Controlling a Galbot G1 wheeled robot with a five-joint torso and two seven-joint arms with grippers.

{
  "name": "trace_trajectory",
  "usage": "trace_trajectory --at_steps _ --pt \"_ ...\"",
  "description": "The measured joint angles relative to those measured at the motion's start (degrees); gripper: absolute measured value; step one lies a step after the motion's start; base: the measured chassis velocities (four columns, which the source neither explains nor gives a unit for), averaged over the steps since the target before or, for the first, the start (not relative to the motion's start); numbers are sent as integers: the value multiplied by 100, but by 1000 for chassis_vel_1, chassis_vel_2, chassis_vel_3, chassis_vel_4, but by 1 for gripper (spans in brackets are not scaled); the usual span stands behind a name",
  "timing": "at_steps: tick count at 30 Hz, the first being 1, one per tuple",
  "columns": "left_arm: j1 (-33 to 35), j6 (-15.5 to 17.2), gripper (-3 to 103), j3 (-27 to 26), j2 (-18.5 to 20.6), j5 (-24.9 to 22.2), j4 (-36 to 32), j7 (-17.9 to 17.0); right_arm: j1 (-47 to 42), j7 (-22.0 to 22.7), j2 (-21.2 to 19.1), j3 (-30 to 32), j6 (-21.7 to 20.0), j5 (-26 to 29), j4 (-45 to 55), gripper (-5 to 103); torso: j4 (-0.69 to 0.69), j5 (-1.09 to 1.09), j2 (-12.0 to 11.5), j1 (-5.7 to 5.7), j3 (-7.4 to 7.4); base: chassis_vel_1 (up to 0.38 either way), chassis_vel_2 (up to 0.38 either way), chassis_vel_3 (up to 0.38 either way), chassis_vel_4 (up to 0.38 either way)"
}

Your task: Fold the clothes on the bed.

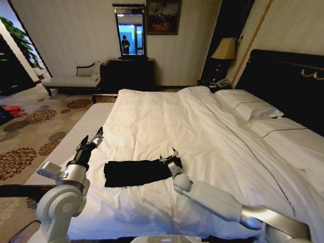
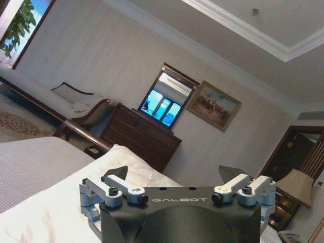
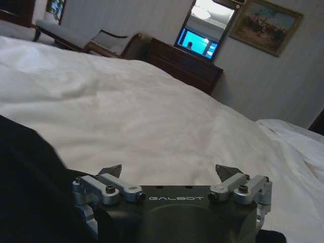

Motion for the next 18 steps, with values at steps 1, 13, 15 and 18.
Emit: trace_trajectory --at_steps 1,13,15,18 --pt "14 0 100 0 -10 12 -10 -1 -66 0 -52 23 3 -40 100 100 0 0 0 0 0 0 0 0 0" --pt "145 -23 100 -23 -73 104 -119 -16 -1490 -421 -267 2278 1232 281 563 100 -1 0 1 0 0 0 0 0 0" --pt "142 -23 100 -23 -73 104 -120 -16 -1658 -498 -310 2414 1310 662 690 100 -3 1 1 0 0 0 0 0 0" --pt "93 -23 100 4 -76 103 -100 -19 -2227 -317 -381 2713 1265 3026 1425 100 -1 -1 1 -1 -1 0 0 0 0"
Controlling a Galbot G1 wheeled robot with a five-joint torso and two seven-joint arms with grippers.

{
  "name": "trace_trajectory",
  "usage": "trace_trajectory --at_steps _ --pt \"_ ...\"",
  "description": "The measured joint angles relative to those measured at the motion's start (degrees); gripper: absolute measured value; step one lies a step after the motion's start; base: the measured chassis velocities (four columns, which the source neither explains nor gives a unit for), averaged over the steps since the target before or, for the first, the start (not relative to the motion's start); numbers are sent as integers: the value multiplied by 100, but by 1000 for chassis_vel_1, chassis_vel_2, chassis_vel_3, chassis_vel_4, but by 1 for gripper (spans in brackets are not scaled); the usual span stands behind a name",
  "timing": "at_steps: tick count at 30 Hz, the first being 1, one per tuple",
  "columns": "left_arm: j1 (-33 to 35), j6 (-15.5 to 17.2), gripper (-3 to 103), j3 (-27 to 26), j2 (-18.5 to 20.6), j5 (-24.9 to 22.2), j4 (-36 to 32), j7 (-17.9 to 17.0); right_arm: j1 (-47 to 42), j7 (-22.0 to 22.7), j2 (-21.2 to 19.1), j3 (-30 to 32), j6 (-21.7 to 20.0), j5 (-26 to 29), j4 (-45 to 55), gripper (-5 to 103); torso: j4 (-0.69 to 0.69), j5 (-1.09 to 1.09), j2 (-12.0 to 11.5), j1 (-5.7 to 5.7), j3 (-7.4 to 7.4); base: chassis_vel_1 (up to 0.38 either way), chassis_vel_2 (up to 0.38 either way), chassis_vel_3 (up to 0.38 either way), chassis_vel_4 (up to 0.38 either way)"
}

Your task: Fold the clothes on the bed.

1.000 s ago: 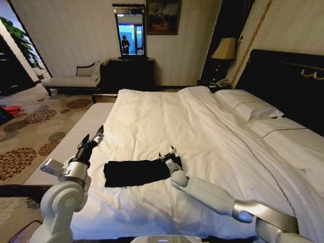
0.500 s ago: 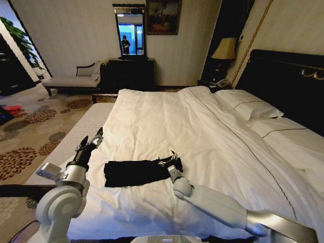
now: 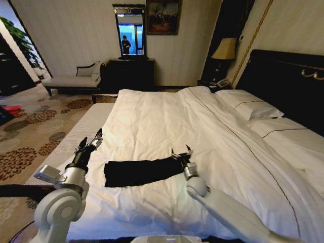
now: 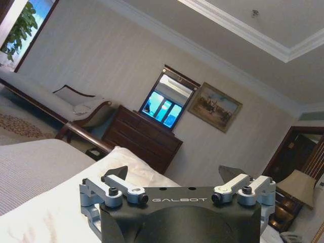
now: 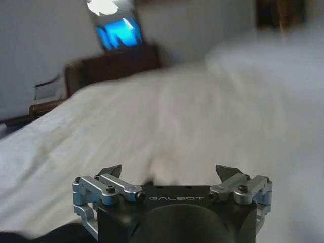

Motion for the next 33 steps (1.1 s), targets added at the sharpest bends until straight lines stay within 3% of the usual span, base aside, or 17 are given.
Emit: trace_trajectory --at_steps 5,12,15,18,22,23,25,29,31,33 --pt "-9 3 100 69 -46 44 44 -3 -398 63 377 195 68 785 20 100 3 0 0 0 0 0 0 0 0" --pt "38 -9 100 -15 36 25 43 -4 -764 53 999 353 111 1240 -285 100 -1 -1 0 0 0 0 0 0 0" --pt "44 -24 100 -84 124 10 63 -8 -803 -140 1421 452 219 1388 -473 100 -1 -4 1 -1 0 0 0 0 0" --pt "29 -27 100 -116 172 -11 90 -10 -768 -284 1532 491 299 1486 -563 102 -1 -3 1 -1 0 0 0 0 0" --pt "-10 -28 100 -135 225 -42 144 -11 -679 -377 1505 615 347 1559 -583 93 4 4 -1 0 2 0 0 0 0" --pt "-32 -29 100 -135 238 -52 176 -12 -654 -392 1444 705 347 1634 -541 82 5 3 -1 1 2 0 0 0 0" --pt "-55 -29 100 -131 245 -56 206 -13 -622 -414 1387 794 347 1721 -509 82 4 1 -1 1 2 0 0 0 0" --pt "-164 -30 100 -53 230 -58 322 -14 -558 -534 1350 956 345 1861 -555 60 2 1 -1 2 2 0 0 0 0" --pt "-185 -30 100 -34 230 -58 345 -14 -559 -547 1384 961 344 1872 -558 60 1 1 -1 2 2 0 0 0 0" --pt "-231 -30 100 -13 244 -58 400 -14 -582 -581 1461 948 343 1847 -564 49 1 1 -1 1 2 0 0 0 0"
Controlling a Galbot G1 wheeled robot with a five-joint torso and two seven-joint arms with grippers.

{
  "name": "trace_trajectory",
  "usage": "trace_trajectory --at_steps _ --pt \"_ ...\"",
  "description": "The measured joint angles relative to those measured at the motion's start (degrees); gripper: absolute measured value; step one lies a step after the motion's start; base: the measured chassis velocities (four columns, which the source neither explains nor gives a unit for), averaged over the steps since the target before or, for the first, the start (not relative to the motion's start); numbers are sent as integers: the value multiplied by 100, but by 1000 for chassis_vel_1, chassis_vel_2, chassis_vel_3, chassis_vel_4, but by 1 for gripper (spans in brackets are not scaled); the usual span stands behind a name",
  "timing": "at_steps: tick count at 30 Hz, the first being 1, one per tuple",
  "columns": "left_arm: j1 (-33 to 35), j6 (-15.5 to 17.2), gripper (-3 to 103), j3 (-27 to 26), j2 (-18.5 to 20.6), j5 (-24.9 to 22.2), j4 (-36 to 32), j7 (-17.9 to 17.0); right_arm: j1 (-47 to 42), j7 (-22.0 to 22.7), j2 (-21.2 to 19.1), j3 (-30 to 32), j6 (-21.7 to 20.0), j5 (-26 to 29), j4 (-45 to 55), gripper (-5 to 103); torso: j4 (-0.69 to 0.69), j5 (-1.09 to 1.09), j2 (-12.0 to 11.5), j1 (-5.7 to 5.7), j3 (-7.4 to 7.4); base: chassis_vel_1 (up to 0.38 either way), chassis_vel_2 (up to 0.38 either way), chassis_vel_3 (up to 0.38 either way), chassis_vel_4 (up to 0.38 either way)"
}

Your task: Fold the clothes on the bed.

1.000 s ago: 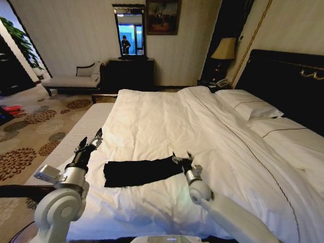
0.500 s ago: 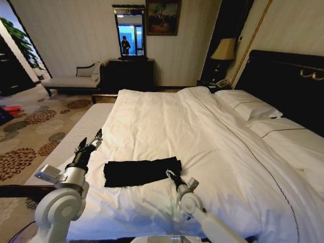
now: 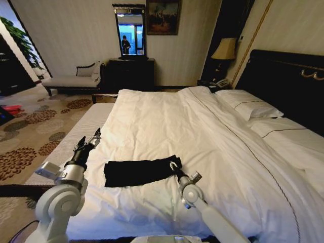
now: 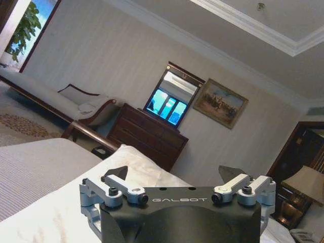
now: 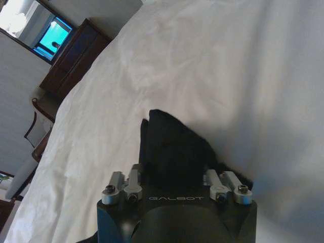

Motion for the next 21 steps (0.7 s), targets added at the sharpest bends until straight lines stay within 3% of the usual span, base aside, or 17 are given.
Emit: trace_trajectory --at_steps 2,4,8,9,11,18,21 --pt "-38 -3 100 0 35 -10 47 0 -23 -48 40 -38 15 -75 -15 39 0 -1 0 0 0 0 0 0 0" --pt "-51 -5 100 -3 46 -16 64 0 -31 -75 51 -50 27 -109 -26 39 0 -1 0 0 0 0 0 0 0" --pt "-80 -25 100 -24 76 -38 126 7 -17 -111 70 -80 46 -189 -75 17 0 0 0 0 0 0 0 0 0" --pt "-80 -25 100 -24 76 -38 126 7 -17 -111 70 -80 46 -189 -75 17 0 0 0 0 0 0 0 0 0" --pt "-98 -41 100 -36 95 -51 158 12 24 -114 68 -89 68 -239 -76 7 1 0 0 0 -1 0 0 0 0" --pt "-151 -57 100 -68 170 -100 214 15 84 -141 -16 -80 134 -295 75 5 1 0 0 0 0 0 0 0 0" --pt "-195 -60 100 -81 216 -129 245 16 123 -464 -307 -246 190 -528 380 5 -1 -2 0 0 -1 0 0 0 0"
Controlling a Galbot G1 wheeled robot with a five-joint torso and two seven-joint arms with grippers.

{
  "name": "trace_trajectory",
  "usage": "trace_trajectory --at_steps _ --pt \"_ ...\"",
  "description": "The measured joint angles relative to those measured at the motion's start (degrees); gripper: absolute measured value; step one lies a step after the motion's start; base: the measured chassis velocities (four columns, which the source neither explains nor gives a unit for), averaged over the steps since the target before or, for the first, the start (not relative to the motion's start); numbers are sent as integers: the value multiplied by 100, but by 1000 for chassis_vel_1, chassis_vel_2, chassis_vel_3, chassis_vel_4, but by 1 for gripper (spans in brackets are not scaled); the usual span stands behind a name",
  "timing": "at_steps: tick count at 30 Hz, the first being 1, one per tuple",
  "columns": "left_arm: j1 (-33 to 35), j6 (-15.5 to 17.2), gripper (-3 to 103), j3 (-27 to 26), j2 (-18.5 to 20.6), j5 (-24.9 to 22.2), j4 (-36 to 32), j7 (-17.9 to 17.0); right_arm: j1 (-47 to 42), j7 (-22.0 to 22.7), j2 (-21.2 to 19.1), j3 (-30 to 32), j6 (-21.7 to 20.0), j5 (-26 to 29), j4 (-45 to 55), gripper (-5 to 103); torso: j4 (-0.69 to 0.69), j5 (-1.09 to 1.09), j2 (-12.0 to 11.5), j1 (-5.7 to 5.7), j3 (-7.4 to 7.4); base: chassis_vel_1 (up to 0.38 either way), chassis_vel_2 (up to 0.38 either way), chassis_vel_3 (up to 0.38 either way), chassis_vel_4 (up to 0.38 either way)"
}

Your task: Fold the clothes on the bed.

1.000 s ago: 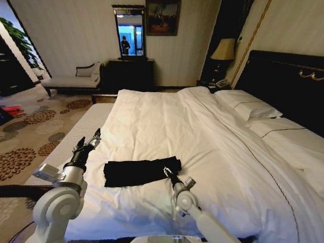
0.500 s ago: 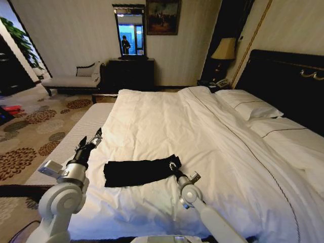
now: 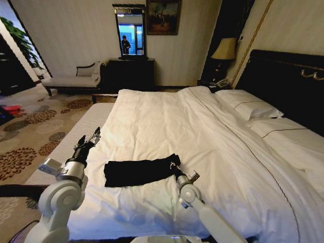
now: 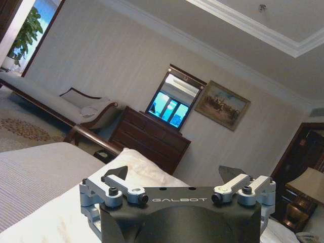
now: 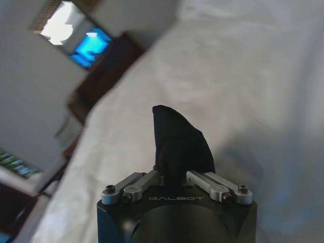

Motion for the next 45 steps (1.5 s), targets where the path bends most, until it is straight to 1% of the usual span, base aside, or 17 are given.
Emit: trace_trajectory --at_steps 3,7,8,10,13,14,18,19,23,24,27,29,32,42,43,44,45 --pt "-43 -1 100 5 3 -8 19 0 60 -91 -121 -208 1 -125 216 5 0 1 0 0 0 0 0 0 0" --pt "-90 -1 100 14 -13 -10 62 0 503 -177 -155 -918 -12 -366 366 5 1 1 0 -1 0 0 0 0 0" --pt "-90 -1 100 14 -13 -10 62 0 503 -177 -155 -918 -12 -366 366 5 1 1 0 -1 0 0 0 0 0" --pt "-84 -1 100 8 -24 -6 68 0 840 -203 -61 -1368 -12 -485 202 5 1 -1 0 -1 0 0 0 0 0" --pt "-51 -1 100 -26 -48 5 68 1 1332 -174 464 -2028 -40 -602 -196 5 1 1 0 -1 0 0 0 0 0" --pt "-51 -1 100 -26 -48 5 68 1 1332 -174 464 -2028 -40 -602 -196 5 1 1 0 -1 0 0 0 0 0" --pt "5 -3 100 -169 -40 -23 43 1 1818 -13 1299 -2753 -104 -725 -720 5 4 -1 0 0 0 0 0 0 0" --pt "5 -3 100 -169 -40 -23 43 1 1818 -13 1299 -2753 -104 -725 -720 5 4 -1 0 0 0 0 0 0 0" --pt "68 -5 100 -333 -21 -85 8 1 2105 27 1790 -3173 -109 -955 -1336 5 1 0 0 -1 0 0 0 0 0" --pt "68 -5 100 -333 -21 -85 8 1 2105 27 1790 -3173 -109 -955 -1336 5 1 0 0 -1 0 0 0 0 0" --pt "111 -6 100 -388 -41 -112 -26 1 2231 -24 2027 -3288 -104 -1118 -1825 5 0 0 0 0 0 0 0 0 0" --pt "126 -8 100 -390 -61 -113 -36 1 2295 -150 2162 -3300 -71 -1244 -2222 5 1 0 0 0 0 0 0 0 0" --pt "128 -9 100 -381 -77 -109 -47 -1 2321 -322 2249 -3284 -25 -1338 -2490 5 2 0 0 -1 0 0 0 0 0" --pt "61 -6 100 -254 -154 -32 -33 -13 2294 -386 2338 -3387 19 -1267 -2308 5 1 1 0 0 0 0 0 0 0" --pt "58 -4 100 -247 -159 -23 -33 -13 2259 -378 2380 -3416 30 -1265 -2265 2 2 1 0 -1 0 0 0 0 0" --pt "57 -3 100 -247 -160 -16 -31 -14 2236 -349 2417 -3433 39 -1278 -2243 6 2 1 0 -1 0 0 0 0 0" --pt "57 -3 100 -247 -160 -16 -31 -14 2236 -349 2417 -3433 39 -1278 -2243 6 2 1 0 -1 0 0 0 0 0"
